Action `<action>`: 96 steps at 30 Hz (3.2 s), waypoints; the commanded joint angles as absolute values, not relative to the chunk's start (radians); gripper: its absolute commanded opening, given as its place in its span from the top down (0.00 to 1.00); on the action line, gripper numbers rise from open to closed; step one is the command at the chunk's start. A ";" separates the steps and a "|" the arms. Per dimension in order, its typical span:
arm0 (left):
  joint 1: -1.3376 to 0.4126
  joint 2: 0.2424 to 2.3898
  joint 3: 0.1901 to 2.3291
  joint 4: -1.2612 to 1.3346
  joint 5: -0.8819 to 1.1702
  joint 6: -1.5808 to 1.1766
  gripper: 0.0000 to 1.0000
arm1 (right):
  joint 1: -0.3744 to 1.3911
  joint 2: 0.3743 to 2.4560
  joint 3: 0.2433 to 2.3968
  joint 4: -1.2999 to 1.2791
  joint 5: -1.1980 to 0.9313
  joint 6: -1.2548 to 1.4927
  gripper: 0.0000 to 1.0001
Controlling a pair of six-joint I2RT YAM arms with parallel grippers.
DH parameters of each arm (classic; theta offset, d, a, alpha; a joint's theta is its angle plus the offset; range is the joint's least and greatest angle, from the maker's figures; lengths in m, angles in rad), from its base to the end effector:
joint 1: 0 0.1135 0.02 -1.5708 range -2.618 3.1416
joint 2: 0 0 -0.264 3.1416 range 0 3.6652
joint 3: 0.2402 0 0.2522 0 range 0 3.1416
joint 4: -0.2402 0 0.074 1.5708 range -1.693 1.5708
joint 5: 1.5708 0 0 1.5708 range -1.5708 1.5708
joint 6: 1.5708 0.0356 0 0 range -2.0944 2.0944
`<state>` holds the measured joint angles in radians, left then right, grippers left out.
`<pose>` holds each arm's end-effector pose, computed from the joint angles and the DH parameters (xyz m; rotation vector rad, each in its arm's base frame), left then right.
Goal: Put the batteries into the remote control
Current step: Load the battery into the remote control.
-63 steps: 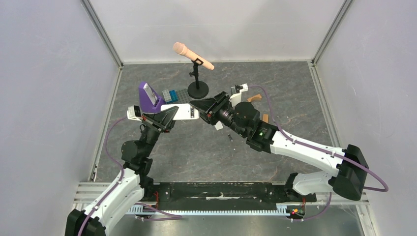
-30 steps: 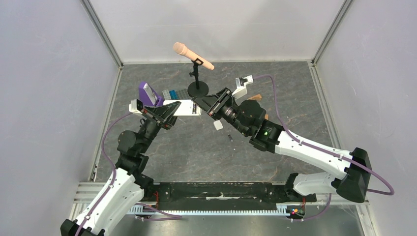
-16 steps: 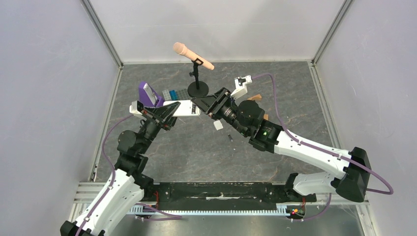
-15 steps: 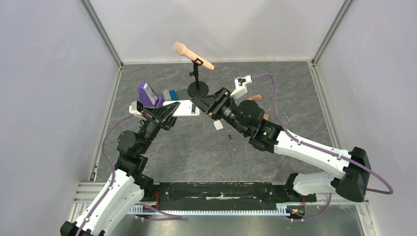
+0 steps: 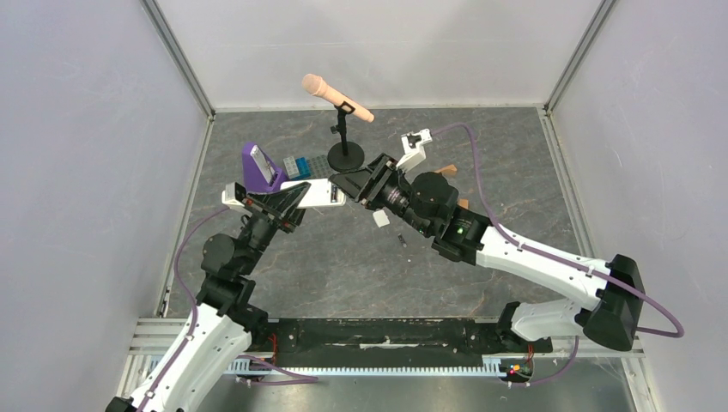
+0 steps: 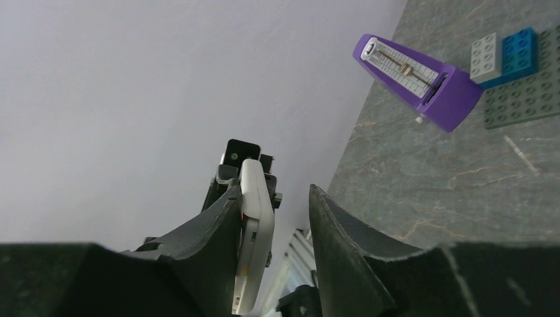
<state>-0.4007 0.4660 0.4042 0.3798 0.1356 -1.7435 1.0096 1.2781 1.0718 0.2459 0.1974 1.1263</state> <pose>0.1235 -0.0575 0.3110 -0.8305 1.2736 -1.8863 0.1681 0.2543 0.3791 0.2804 1.7266 1.5032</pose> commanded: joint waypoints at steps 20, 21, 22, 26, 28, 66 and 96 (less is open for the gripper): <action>-0.394 0.399 0.445 0.399 0.066 -1.835 0.98 | 1.003 1.330 1.183 0.016 0.234 0.460 0.57; -0.394 0.397 0.451 0.384 0.075 -1.822 0.98 | 1.003 1.337 1.196 0.004 0.236 0.444 0.57; -0.394 0.397 0.456 0.372 0.081 -1.813 0.98 | 1.003 1.343 1.209 0.002 0.244 0.431 0.56; -0.394 0.395 0.470 0.316 0.111 -1.750 0.98 | 0.993 1.352 1.238 -0.027 0.260 0.454 0.53; -0.394 0.387 0.474 0.274 0.124 -1.708 0.98 | 0.951 1.356 1.248 -0.033 0.193 0.584 0.45; -0.394 0.408 0.371 0.448 0.280 -1.359 0.98 | 0.794 1.205 0.869 0.620 -0.339 1.131 0.15; -0.394 0.563 0.358 0.670 0.359 -1.372 0.98 | 0.802 1.251 0.881 0.455 -0.360 1.064 0.61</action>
<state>-0.3920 0.5621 0.3553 0.5606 0.3149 -1.4078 0.7982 1.2373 0.8482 0.4789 -0.3767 1.0779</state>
